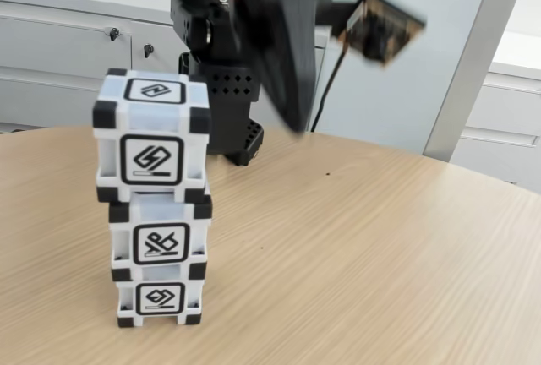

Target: Stack cubes from left to right.

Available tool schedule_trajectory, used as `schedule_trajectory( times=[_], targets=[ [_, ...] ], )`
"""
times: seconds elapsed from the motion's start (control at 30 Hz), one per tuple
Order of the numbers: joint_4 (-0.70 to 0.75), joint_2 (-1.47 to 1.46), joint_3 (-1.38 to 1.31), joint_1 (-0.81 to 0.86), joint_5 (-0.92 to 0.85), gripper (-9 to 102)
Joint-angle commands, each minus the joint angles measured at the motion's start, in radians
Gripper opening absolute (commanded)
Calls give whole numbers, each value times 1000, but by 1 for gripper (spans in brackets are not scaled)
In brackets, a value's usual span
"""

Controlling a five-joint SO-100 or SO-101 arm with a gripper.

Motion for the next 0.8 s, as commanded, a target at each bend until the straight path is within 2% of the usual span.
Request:
schedule_trajectory(
  times=[0.0, 0.77],
  targets=[
    [-35, 9, 60, 3, 14, 0],
    [-21, 9, 204, 20, -17, 0]
  ],
)
